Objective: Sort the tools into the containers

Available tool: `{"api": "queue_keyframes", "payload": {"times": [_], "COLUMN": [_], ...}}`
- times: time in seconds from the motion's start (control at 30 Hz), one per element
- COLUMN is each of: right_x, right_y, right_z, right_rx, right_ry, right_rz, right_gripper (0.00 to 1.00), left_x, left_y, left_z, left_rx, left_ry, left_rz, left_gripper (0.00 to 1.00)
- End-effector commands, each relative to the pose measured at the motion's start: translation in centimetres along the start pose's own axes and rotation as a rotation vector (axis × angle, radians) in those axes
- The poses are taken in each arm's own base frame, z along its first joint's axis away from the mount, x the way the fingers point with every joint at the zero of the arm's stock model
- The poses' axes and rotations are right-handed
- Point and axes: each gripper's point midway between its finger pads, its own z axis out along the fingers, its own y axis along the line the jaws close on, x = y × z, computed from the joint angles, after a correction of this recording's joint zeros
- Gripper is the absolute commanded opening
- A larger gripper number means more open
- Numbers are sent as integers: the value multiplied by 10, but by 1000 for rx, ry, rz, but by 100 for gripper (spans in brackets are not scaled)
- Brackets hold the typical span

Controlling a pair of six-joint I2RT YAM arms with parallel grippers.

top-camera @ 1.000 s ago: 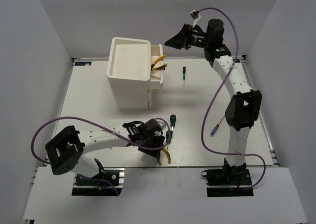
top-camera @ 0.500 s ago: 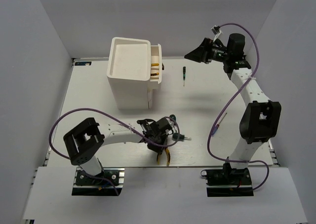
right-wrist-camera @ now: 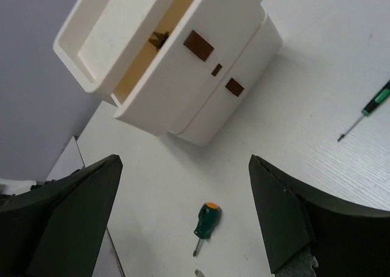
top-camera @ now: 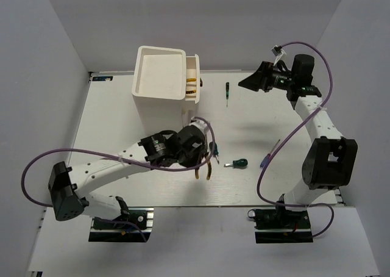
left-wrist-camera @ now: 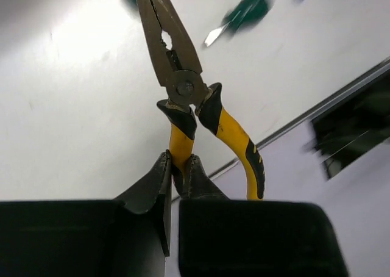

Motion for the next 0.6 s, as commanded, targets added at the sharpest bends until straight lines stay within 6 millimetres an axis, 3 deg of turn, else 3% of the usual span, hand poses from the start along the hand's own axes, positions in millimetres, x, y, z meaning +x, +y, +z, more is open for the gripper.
{"api": "queue_keyframes", "payload": {"times": [0.0,0.1,0.13,0.17,0.2,0.27,0.3,0.37,0.4,0.43,0.47,0.5,0.53,0.57], "right_x": [19,36,37,37,41,48,49,58,60,65,68,68,69,75], "right_y": [-1,-2,-11,-10,-10,-9,-10,-11,-12,-12,-12,-10,-12,-13], "right_z": [-11,-15,-24,-26,-27,-31,-32,-35,-36,-37,-38,-39,-40,-41], "right_rx": [22,29,53,52,51,56,57,63,66,66,65,66,68,70], "right_ry": [39,64,53,51,59,68,69,79,82,87,92,88,88,96], "right_rz": [-55,-40,-29,-37,-27,-27,-49,-33,-35,-24,-23,-28,-24,-15], "right_gripper": [90,90,90,90,90,90,90,90,90,90,90,90,90,90], "left_x": [-78,-142,-157,-173,-196,-221,-240,-259,-277,-284,-306,-309,-315,-318], "left_y": [-17,-29,-27,-17,-10,7,27,43,60,69,74,96,104,114], "left_z": [-41,-65,-68,-61,-72,-72,-67,-64,-73,-58,-74,-73,-73,-52], "left_rx": [45,106,97,66,29,-54,-132,-179,-215,-248,-263,-331,-367,-412], "left_ry": [-254,-461,-503,-519,-577,-618,-632,-654,-689,-668,-714,-681,-670,-624], "left_rz": [20,23,15,-2,-24,-66,-99,-132,-133,-126,-131,-118,-105,-82], "left_gripper": [0,0,0,0,0,0,0,0,0,0,0,0,0,0]}}
